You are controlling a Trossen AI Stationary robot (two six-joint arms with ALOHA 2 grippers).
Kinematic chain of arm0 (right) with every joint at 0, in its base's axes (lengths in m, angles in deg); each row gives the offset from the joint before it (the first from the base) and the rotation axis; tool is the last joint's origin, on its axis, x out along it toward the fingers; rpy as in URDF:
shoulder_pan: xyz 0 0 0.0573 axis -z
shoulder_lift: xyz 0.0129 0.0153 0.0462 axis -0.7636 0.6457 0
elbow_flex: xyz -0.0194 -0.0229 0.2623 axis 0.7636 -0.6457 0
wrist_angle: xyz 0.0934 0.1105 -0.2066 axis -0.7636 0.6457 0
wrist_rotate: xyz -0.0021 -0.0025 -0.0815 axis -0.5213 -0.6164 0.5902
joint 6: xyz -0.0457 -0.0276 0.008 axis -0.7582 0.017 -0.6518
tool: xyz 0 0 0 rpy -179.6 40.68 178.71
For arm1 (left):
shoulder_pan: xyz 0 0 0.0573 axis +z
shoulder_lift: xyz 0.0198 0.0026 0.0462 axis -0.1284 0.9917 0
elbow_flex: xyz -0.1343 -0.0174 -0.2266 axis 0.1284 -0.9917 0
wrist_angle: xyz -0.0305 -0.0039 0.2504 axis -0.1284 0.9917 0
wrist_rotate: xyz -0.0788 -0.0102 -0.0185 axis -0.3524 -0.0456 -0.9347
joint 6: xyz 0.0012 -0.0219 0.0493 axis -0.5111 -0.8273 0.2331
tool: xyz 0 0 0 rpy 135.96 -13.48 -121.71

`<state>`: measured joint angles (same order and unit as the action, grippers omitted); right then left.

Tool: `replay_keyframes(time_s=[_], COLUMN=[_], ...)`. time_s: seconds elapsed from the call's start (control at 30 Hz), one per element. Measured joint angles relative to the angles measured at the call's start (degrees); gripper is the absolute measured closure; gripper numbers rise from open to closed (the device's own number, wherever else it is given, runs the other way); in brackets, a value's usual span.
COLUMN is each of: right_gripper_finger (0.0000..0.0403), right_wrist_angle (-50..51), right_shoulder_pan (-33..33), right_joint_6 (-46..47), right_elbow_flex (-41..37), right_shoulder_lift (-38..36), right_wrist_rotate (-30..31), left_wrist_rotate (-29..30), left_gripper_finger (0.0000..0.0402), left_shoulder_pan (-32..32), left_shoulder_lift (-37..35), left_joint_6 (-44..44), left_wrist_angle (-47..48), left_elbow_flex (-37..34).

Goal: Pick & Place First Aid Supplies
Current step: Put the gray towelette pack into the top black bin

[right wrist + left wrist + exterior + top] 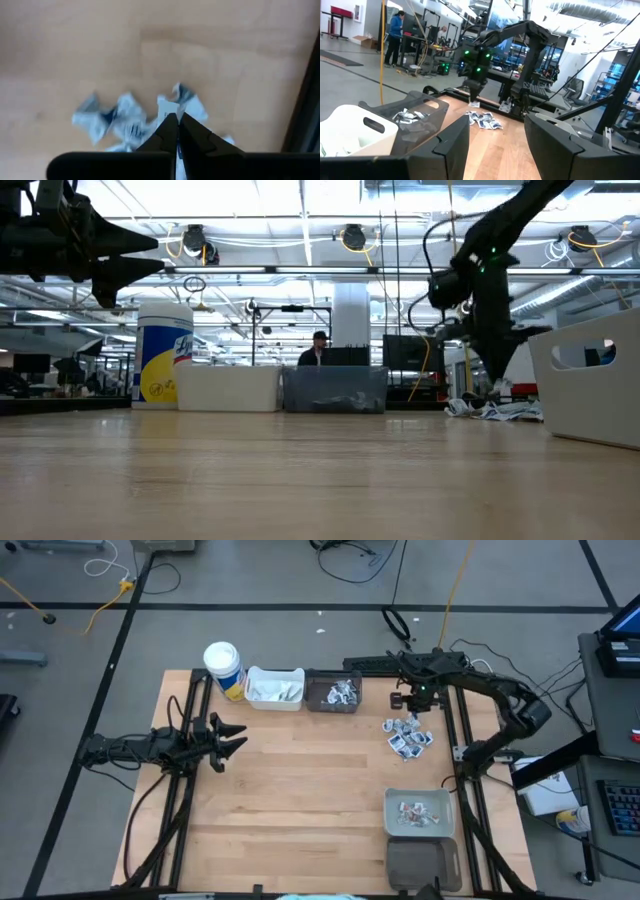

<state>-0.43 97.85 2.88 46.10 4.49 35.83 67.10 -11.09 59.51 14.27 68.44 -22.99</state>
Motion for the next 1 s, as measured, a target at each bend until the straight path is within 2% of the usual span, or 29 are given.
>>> replay_keyframes(time_s=[0.33, 0.53, 0.7, 1.0], right_gripper_finger=[0.0402, 0.0402, 0.0402, 0.0403], right_wrist_angle=[11.63, 18.23, 21.62, 19.66], right_shoulder_pan=[-8.60, -17.08, -31.66, -59.49], right_joint_6=[3.63, 9.89, 20.40, 44.81], right_elbow_flex=[0.21, 0.21, -0.70, -2.20], right_shoulder_lift=[-12.25, -18.01, -20.90, -21.03], right_wrist_rotate=[0.28, 0.24, 0.13, -1.31], left_wrist_rotate=[0.01, 0.00, 0.00, 0.00], left_gripper_finger=[0.0206, 0.0206, 0.0206, 0.0206], left_shoulder_pan=[0.01, -0.02, -0.02, -0.01], left_shoulder_lift=[0.00, 0.01, 0.00, 0.02], left_joint_6=[0.01, 0.01, 0.01, 0.01], left_wrist_angle=[-0.02, -0.02, -0.02, -0.02], left_elbow_flex=[0.00, -0.01, 0.00, 0.00])
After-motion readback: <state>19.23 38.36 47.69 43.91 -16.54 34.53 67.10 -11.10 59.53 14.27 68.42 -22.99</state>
